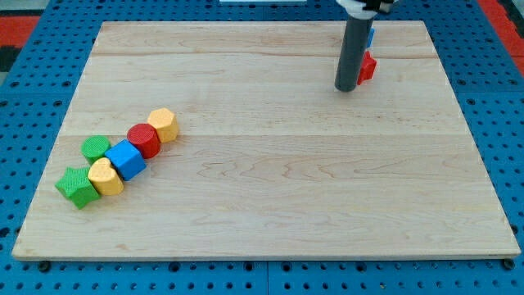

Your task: Separate the yellow hexagon from the group of blocks

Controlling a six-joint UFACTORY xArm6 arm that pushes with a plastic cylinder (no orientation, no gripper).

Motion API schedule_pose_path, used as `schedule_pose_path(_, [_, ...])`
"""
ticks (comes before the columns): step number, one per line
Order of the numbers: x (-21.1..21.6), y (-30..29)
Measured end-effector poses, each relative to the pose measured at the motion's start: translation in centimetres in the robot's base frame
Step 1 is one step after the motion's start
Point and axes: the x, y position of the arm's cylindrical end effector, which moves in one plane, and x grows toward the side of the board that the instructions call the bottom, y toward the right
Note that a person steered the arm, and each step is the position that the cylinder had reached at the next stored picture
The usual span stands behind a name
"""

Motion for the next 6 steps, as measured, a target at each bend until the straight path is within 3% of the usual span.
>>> schedule_pose_path(1, [8.1,-4.8])
schedule_pose_path(2, [11.5,-15.3])
schedule_pose_path(4, [5.8,-28.7])
schedule_pose_path(6, [1.5,-33.7])
